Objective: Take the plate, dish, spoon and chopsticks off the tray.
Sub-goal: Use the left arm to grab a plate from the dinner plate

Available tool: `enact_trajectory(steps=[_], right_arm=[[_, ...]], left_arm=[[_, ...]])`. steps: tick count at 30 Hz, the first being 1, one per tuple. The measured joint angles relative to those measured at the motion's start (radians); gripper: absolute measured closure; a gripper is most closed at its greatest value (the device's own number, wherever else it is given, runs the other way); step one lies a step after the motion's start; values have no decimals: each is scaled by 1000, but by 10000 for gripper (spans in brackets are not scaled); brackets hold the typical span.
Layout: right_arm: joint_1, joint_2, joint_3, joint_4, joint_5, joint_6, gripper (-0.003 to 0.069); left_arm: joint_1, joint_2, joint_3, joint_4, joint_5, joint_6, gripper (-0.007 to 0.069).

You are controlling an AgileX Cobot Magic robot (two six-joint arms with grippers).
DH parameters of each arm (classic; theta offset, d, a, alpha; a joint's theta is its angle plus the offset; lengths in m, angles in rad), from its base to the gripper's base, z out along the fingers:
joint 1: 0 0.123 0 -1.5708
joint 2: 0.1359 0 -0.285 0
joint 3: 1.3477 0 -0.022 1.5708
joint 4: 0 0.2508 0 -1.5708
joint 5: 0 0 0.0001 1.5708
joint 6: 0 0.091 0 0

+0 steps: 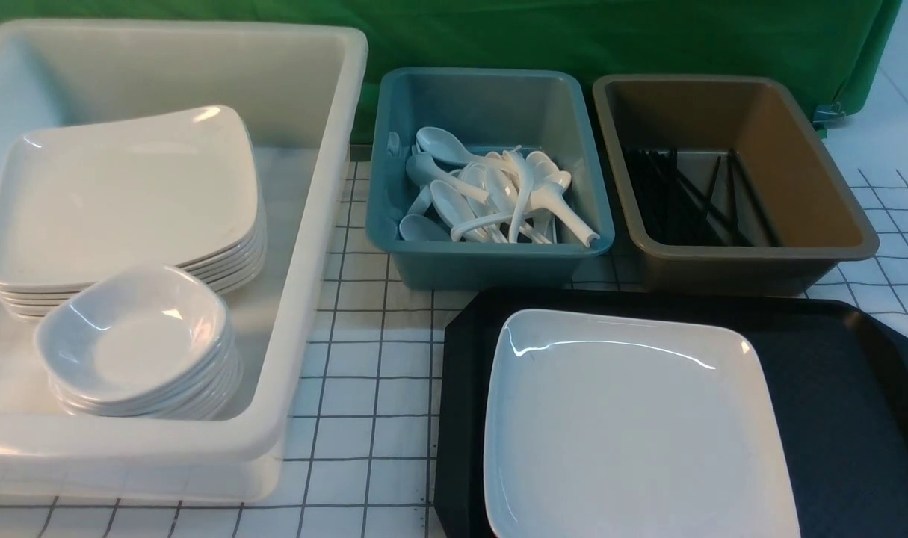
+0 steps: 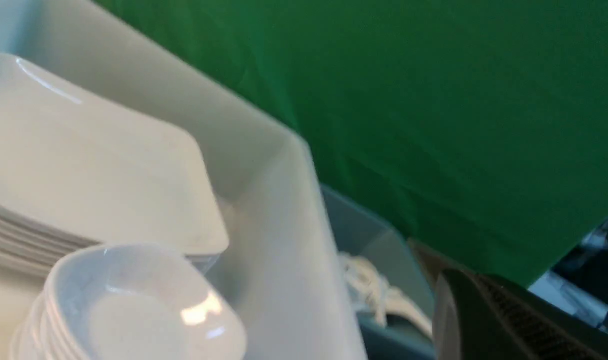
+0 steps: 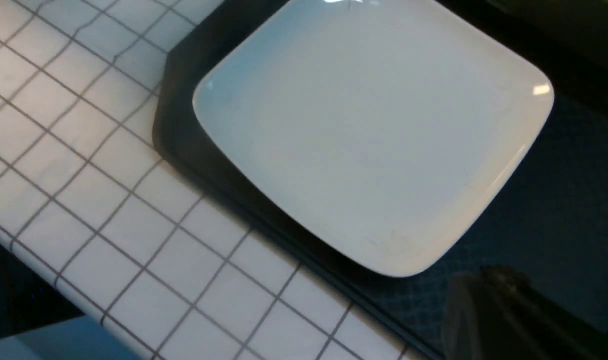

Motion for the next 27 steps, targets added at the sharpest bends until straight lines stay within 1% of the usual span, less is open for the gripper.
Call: enact_trajectory(steps=[3, 4, 5, 6, 7, 8, 9, 10, 11, 13, 14, 16, 17, 18, 19, 21, 24, 26, 27], right_arm=[[0, -57, 21, -1, -5, 19, 627], [0, -63, 22, -1, -5, 20, 627], [0, -77, 22, -1, -5, 24, 627], [0, -81, 22, -1, -7, 25, 626], [0, -83, 22, -1, -7, 26, 626], [0, -83, 22, -1, -8, 26, 626], [0, -83, 22, -1, -8, 26, 626], [0, -83, 22, -1, -10, 26, 626], [0, -83, 22, -1, -11, 26, 626], [0, -83, 22, -1, -12, 21, 624], [0, -83, 22, -1, -12, 15, 623], [0, -83, 22, -1, -12, 5, 622], [0, -83, 22, -1, -12, 1, 622], [0, -83, 22, -1, -12, -1, 622], [0, -83, 22, -2, -12, -3, 622], [0, -83, 22, -3, -12, -4, 620], [0, -83, 22, -3, -13, -4, 616], [0, -83, 22, -3, -13, -4, 615], [0, -83, 22, -3, -13, -4, 614]], left_arm=[[0, 190, -128, 4, 205, 58, 603], [0, 219, -136, -1, 233, 62, 603], [0, 320, -187, -27, 324, 93, 603], [0, 377, -220, -49, 368, 116, 603], [0, 473, -256, -106, 435, 144, 603], [0, 538, -280, -159, 475, 177, 603], [0, 538, -285, -171, 475, 185, 603], [0, 637, -308, -268, 526, 261, 599], [0, 685, -315, -338, 550, 316, 596], [-11, 791, -322, -547, 623, 480, 583], [-28, 827, -323, -632, 648, 554, 573], [-88, 891, -325, -808, 673, 711, 549], [-140, 924, -327, -861, 665, 750, 530], [-177, 943, -335, -882, 648, 766, 516], [-236, 970, -344, -880, 606, 764, 491], [-335, 1011, -370, -816, 520, 717, 446], [-456, 1067, -423, -646, 423, 605, 375], [-508, 1100, -463, -563, 391, 567, 337], [-538, 1129, -499, -485, 374, 546, 313]])
